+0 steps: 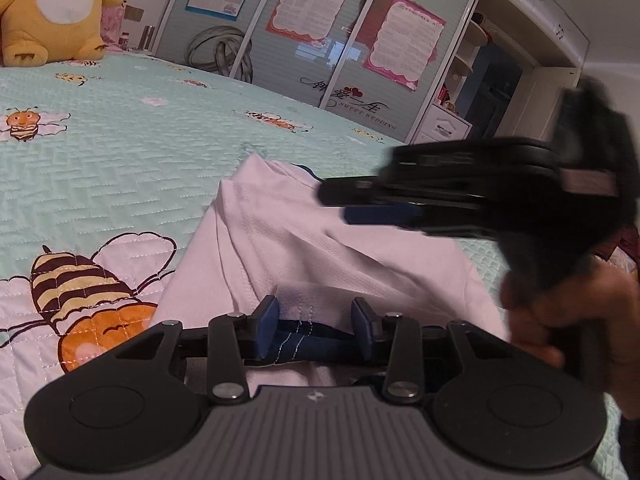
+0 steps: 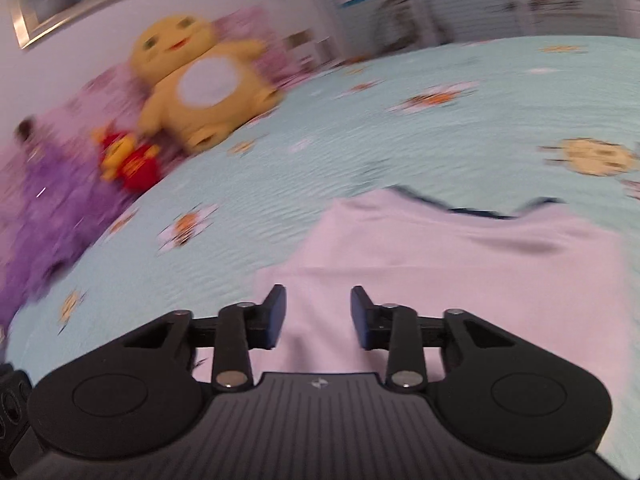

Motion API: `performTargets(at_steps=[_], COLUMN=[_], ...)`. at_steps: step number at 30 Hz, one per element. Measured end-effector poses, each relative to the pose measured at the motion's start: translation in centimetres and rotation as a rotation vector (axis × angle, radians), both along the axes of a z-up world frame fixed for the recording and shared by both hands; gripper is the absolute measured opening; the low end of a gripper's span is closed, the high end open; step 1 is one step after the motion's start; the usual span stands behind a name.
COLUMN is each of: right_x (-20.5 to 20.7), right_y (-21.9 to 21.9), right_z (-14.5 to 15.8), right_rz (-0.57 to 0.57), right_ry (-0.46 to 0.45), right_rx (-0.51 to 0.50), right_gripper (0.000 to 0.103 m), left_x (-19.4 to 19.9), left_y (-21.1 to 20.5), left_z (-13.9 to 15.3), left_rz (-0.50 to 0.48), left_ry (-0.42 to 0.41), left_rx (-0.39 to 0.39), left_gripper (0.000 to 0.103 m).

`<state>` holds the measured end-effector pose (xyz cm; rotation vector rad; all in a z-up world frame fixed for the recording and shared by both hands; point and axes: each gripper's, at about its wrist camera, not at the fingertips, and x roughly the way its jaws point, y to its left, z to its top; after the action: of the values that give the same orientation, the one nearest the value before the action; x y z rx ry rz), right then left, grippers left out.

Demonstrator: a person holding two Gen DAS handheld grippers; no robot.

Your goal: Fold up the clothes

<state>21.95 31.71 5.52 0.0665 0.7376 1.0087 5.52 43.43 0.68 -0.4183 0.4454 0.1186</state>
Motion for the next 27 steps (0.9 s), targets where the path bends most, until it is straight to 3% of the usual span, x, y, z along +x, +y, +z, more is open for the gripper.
performTargets(at_steps=[3, 6, 11, 15, 16, 17, 18, 19, 24, 27], right_x=[-0.1, -0.7, 0.1, 1.0, 1.1, 1.1, 1.1, 1.0, 0.8, 1.0], right_y=[2.0, 4.2, 5.8, 6.1, 6.2, 6.3, 6.4, 6.4, 6.6, 7.2], right_z=[0.3, 0.6, 0.2, -0.6, -0.8, -1.0, -1.2, -1.4, -1.4, -1.6], right_rz=[0.034, 0.095, 0.162, 0.194, 0.2, 0.203, 0.204, 0.198, 0.128, 0.085], right_ry=[-0.116, -0.272, -0.288, -0.219, -0.203, -0.196, -0.19, -0.191, -0.233, -0.267], right_rx=[-0.028, -0.123, -0.187, -0.184, -0.182, -0.188, -0.196, -0.199, -0.209, -0.249], right_gripper=[0.036, 0.042, 0.042, 0.041, 0.035, 0.017, 0.006, 0.0, 0.0, 0.0], left_x=[0.0, -0.1, -0.1, -0.2, -0.2, -0.2, -0.2, -0.2, -0.4, -0.8], left_y=[0.0, 0.0, -0.1, 0.1, 0.1, 0.2, 0.3, 0.4, 0.8, 1.2], left_z=[0.0, 0.0, 0.1, 0.0, 0.0, 0.0, 0.0, 0.0, 0.2, 0.1], left_rz=[0.0, 0.001, 0.004, 0.012, 0.016, 0.02, 0.024, 0.027, 0.06, 0.075], left_ry=[-0.001, -0.002, -0.004, -0.008, -0.009, -0.01, -0.012, -0.013, -0.034, -0.065], left_rx=[-0.004, -0.007, -0.011, -0.025, -0.032, -0.039, -0.046, -0.054, -0.068, -0.111], left_gripper=[0.042, 0.042, 0.042, 0.044, 0.045, 0.045, 0.045, 0.045, 0.046, 0.053])
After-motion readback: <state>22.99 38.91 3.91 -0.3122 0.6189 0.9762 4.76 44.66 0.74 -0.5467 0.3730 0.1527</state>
